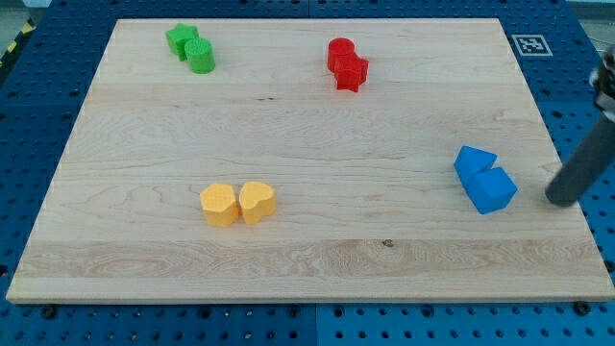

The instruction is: Separate blue cube from the triangle

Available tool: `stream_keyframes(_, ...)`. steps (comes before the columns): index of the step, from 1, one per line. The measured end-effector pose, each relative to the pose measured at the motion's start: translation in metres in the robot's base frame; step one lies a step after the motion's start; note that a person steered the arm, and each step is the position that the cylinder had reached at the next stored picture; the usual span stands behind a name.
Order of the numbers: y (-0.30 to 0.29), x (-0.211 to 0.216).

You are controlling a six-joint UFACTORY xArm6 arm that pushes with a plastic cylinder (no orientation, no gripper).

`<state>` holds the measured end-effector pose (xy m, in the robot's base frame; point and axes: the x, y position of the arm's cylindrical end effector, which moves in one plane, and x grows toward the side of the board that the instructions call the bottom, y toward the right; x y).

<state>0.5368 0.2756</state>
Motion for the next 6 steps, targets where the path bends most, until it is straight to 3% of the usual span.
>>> stream_keyframes(1, 0.0, 0.023)
stream_keyframes(4, -0.014, 0.034)
stream_keyframes(6, -0.06, 0.013)
